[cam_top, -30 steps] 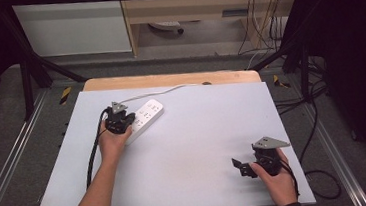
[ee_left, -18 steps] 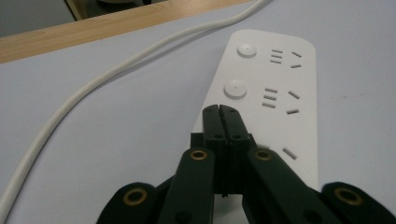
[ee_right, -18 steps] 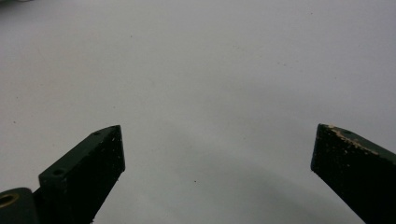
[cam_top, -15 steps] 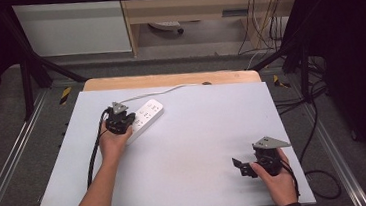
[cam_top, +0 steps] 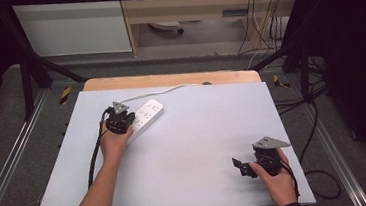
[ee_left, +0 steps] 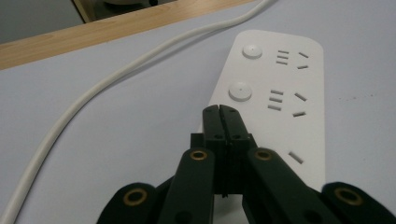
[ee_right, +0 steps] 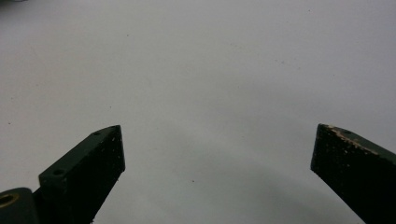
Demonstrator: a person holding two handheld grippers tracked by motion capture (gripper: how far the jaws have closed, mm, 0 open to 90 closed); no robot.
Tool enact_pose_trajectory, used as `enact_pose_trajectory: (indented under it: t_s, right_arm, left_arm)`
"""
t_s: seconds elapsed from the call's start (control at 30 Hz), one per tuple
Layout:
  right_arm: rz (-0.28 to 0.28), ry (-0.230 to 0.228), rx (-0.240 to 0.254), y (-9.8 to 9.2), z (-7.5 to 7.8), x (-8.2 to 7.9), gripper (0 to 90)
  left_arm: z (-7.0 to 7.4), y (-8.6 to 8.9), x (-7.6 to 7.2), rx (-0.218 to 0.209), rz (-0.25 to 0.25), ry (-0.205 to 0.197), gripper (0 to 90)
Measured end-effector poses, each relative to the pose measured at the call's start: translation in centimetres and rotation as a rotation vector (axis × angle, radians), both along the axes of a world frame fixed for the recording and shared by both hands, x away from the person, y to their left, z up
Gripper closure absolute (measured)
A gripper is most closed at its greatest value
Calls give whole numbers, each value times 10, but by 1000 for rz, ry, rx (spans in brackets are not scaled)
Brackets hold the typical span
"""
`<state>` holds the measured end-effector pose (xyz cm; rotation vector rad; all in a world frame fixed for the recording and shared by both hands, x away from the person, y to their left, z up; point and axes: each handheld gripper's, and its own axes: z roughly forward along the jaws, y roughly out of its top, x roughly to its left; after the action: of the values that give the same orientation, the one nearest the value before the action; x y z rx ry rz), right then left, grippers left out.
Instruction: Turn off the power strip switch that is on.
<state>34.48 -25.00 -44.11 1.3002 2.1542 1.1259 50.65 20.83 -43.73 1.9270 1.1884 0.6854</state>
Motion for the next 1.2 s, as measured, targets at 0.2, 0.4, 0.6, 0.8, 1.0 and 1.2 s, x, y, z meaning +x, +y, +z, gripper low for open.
enact_pose_trajectory:
  t_s: [0.2, 0.4, 0.6, 0.8, 1.0, 1.2]
  right_arm:
    - [-4, -6, 7, -2, 1, 0, 38]
    - [-2, -6, 4, 0, 1, 1, 38]
    - [-1, -8, 2, 0, 1, 0, 38]
    - [-2, -6, 5, 0, 0, 1, 38]
    - [-1, -3, 7, 1, 1, 1, 38]
    - [1, -2, 6, 1, 1, 1, 38]
  left_arm:
    - [5, 5, -4, -55, -1, 1, 900]
    - [21, 13, -9, -124, -25, -30, 900]
    - [25, 11, -13, -124, -57, -26, 900]
    - [32, 5, -18, -140, -75, -58, 771]
    - [41, 3, -22, -167, -87, -49, 646]
    - [46, 5, -26, -181, -96, -57, 585]
